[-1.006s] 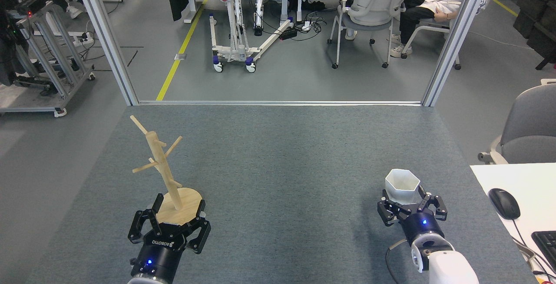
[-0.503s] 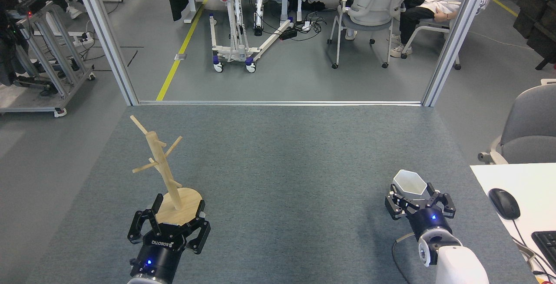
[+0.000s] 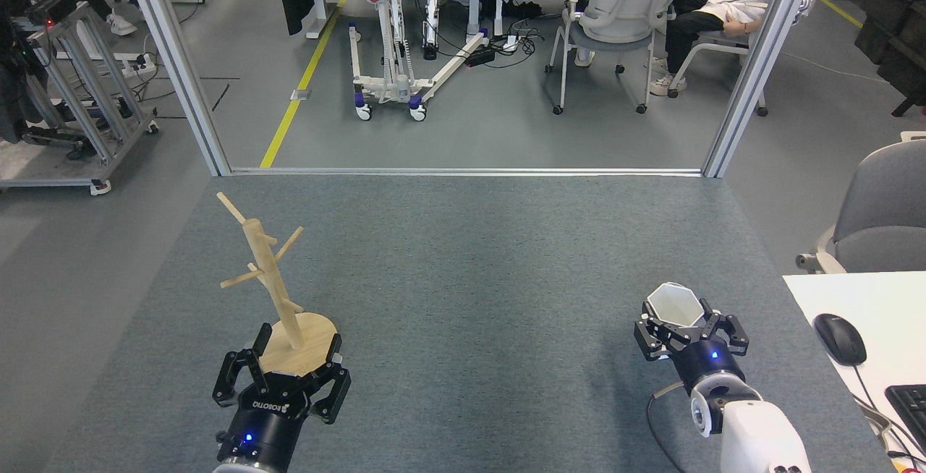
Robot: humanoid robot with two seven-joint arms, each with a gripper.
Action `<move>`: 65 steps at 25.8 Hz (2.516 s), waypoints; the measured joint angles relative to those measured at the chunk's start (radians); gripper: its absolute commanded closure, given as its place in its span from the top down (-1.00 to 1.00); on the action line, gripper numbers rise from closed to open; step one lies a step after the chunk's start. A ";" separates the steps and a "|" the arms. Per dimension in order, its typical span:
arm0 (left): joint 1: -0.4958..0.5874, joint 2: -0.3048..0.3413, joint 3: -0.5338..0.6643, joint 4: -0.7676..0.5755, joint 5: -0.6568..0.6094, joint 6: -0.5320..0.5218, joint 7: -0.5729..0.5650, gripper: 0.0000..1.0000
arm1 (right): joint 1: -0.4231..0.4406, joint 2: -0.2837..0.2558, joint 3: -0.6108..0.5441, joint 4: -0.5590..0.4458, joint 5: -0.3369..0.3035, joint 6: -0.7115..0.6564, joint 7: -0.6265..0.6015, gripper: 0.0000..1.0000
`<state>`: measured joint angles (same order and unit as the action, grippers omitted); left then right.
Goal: Hang cup on storage rack
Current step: 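Lift the white cup with the right gripper and raise it forward, then set the wooden rack down and bring the cup toward the left gripper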
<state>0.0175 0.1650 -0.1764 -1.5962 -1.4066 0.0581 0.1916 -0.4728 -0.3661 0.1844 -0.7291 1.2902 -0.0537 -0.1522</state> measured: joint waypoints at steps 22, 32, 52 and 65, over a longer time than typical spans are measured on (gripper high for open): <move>-0.001 -0.009 -0.002 -0.004 0.001 -0.002 0.000 0.99 | 0.009 -0.087 -0.007 -0.196 -0.012 -0.291 0.115 -0.81; 0.025 -0.013 -0.019 -0.057 0.001 -0.066 0.033 0.99 | 0.010 -0.077 -0.011 -0.511 -0.058 -0.331 0.369 -1.00; -0.089 -0.203 -0.203 0.044 -0.001 -0.138 -0.091 0.97 | -0.161 -0.049 0.292 -0.757 -0.283 0.116 0.624 -1.00; -0.192 -0.296 -0.327 0.156 -0.028 0.119 -0.199 0.97 | -0.233 -0.029 0.463 -0.762 -0.301 0.377 0.635 -1.00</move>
<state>-0.1743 -0.1307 -0.5038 -1.4397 -1.4346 0.1768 -0.0070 -0.7060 -0.3956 0.6469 -1.4914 0.9896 0.3232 0.4828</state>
